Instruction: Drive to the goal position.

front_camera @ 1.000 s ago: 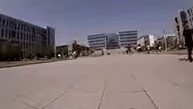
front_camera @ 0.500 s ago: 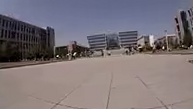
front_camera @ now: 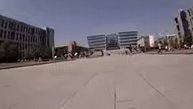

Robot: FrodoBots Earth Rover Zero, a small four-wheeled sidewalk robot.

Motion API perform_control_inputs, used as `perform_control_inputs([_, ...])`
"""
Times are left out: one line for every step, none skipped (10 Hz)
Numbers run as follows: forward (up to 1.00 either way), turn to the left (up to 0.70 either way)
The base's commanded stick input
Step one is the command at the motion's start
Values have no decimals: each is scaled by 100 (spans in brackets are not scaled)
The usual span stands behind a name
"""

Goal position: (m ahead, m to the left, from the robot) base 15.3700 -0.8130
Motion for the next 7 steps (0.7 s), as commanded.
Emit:
perform_control_inputs([100,0])
perform_control_inputs([100,0])
perform_control_inputs([100,0])
perform_control_inputs([100,0])
perform_control_inputs([100,0])
perform_control_inputs([100,0])
perform_control_inputs([100,0])
